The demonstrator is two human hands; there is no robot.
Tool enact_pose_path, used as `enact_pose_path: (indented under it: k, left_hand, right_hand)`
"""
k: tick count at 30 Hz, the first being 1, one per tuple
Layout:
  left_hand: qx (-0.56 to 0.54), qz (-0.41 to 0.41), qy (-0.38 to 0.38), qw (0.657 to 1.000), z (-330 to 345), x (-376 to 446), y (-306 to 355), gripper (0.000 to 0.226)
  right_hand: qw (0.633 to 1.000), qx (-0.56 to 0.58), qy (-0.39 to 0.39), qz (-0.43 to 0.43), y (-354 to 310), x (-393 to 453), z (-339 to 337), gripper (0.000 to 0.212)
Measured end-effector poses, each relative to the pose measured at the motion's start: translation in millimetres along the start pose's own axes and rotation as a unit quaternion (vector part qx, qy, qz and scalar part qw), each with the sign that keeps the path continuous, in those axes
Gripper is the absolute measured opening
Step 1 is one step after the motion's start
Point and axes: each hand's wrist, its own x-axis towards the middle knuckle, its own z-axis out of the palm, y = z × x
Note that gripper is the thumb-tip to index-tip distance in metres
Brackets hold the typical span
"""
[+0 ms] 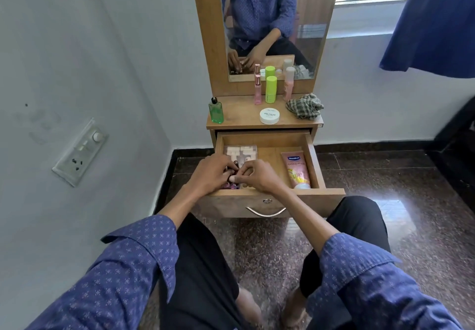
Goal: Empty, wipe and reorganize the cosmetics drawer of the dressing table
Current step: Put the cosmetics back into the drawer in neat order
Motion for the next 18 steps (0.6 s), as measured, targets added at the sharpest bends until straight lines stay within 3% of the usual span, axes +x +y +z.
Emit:
enact_pose_path:
  k: [4, 8, 18]
  left_hand:
    - [-0.051, -0.033, 0.07, 0.996, 2, -6, -1, 0.014]
    - [-0.077, -0.061, 0.106, 0.989, 6, -9, 0, 0.014]
    - [-0.093, -0.088, 0.108, 0.986, 9, -12, 0, 0.012]
  right_hand:
    - [0.995, 0.081, -0.013, 0.05, 4, 4, -4, 0.033]
    - [0.991, 0.091, -0.02, 0.093, 4, 8, -4, 0.029]
    - [0.985, -0.054, -0.088, 0.138, 4, 14, 2, 0.016]
